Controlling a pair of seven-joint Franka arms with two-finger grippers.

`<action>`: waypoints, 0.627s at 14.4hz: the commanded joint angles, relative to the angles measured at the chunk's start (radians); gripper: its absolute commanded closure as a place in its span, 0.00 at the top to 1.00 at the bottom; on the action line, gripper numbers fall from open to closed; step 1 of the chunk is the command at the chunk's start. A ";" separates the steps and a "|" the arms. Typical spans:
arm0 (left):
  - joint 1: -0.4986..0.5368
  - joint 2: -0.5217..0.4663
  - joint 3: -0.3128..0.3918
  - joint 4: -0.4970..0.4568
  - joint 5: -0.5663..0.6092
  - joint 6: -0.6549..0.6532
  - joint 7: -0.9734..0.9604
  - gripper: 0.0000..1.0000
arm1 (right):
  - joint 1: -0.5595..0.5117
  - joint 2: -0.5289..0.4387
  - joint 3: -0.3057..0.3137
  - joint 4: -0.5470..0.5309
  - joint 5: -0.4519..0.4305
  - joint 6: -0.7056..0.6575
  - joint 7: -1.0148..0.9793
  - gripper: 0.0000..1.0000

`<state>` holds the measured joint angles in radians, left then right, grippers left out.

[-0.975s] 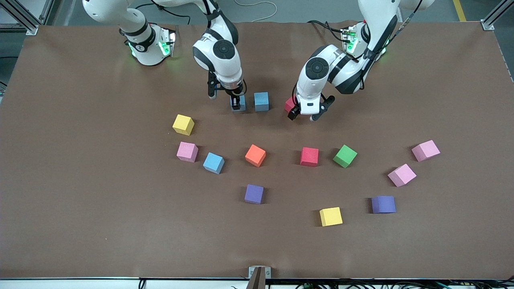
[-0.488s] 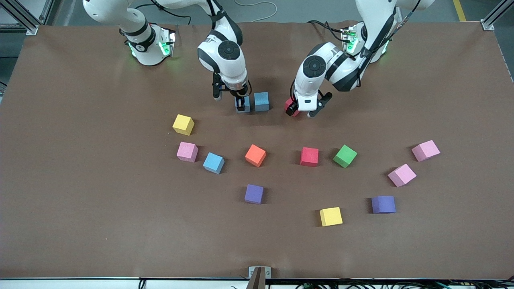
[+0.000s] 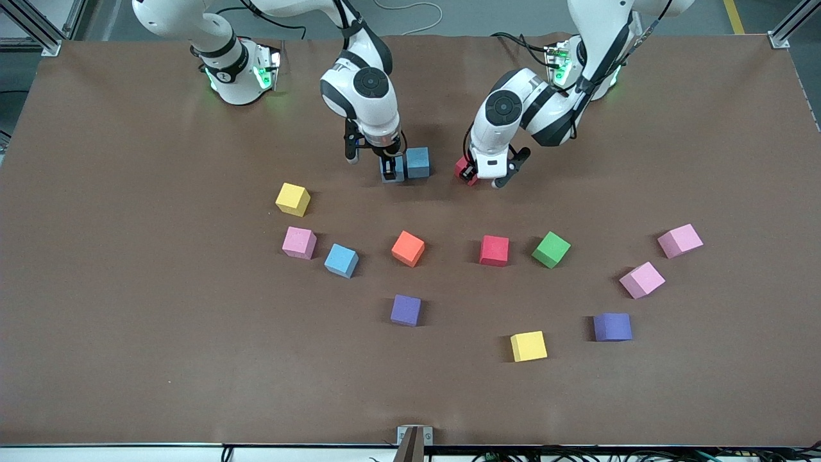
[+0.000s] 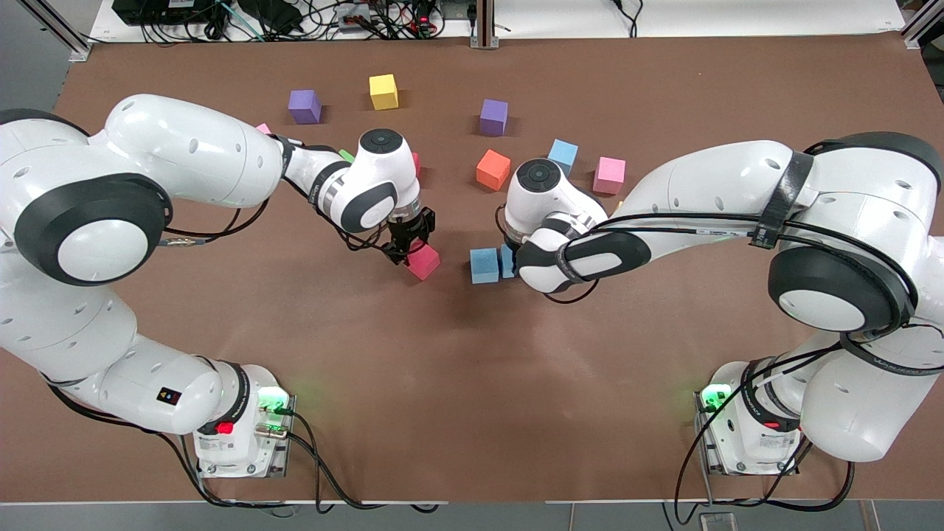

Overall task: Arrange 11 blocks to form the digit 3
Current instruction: 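Carry the blue cube with the right gripper while the left gripper carries red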

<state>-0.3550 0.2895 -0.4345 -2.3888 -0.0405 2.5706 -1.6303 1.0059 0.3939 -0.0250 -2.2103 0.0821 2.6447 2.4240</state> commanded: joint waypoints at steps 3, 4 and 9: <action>-0.004 -0.006 -0.019 0.007 -0.044 0.017 -0.099 0.24 | 0.023 0.017 -0.006 0.014 0.004 0.001 0.030 0.00; -0.004 -0.007 -0.027 0.008 -0.044 0.019 -0.150 0.24 | 0.025 0.019 -0.006 0.014 0.004 0.001 0.030 0.00; -0.010 -0.003 -0.052 0.007 -0.045 0.057 -0.489 0.26 | 0.036 0.019 -0.006 0.014 0.004 0.001 0.030 0.00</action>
<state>-0.3609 0.2896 -0.4705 -2.3804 -0.0659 2.6110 -2.0094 1.0182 0.3964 -0.0250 -2.2066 0.0821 2.6447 2.4271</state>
